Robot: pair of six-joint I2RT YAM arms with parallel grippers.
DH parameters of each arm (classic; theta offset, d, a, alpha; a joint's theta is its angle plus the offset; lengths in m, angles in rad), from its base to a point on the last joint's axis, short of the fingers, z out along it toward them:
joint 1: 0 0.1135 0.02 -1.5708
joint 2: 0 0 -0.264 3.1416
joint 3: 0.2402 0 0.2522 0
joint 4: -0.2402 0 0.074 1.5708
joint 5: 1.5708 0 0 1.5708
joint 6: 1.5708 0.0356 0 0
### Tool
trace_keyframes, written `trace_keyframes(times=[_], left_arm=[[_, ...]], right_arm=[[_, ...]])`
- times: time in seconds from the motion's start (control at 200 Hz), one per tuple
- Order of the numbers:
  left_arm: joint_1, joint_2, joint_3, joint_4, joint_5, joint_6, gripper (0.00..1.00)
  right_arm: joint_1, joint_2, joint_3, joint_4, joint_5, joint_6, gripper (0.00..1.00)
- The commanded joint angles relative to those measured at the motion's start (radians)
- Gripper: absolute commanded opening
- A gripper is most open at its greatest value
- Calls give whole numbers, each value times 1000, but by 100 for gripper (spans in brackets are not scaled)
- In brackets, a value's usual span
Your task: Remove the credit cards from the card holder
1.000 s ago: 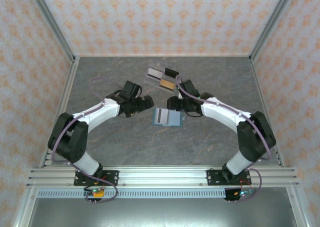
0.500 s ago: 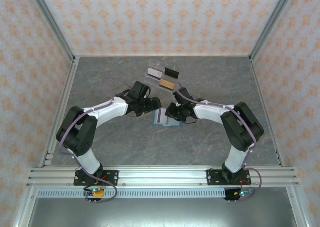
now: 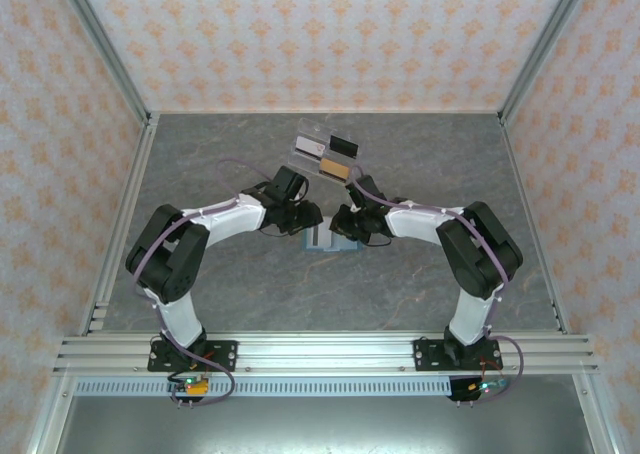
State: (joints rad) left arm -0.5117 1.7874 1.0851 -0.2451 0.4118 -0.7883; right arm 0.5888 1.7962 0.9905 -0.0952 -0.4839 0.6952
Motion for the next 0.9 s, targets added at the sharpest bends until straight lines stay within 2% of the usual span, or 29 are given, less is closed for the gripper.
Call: trace_keyframes(times=[0.0, 0.14, 0.395, 0.896], left_arm=[[-8, 23, 23, -1, -9, 0, 36], [-8, 43, 20, -2, -11, -4, 28], [-8, 56, 14, -16, -34, -5, 21], [-8, 64, -6, -31, -54, -2, 17]], right_arm=[[-4, -28, -16, 59, -14, -11, 19], [-7, -32, -20, 66, -40, -22, 19], [-10, -6, -21, 60, -36, -19, 19], [-17, 29, -22, 70, -54, -16, 19]])
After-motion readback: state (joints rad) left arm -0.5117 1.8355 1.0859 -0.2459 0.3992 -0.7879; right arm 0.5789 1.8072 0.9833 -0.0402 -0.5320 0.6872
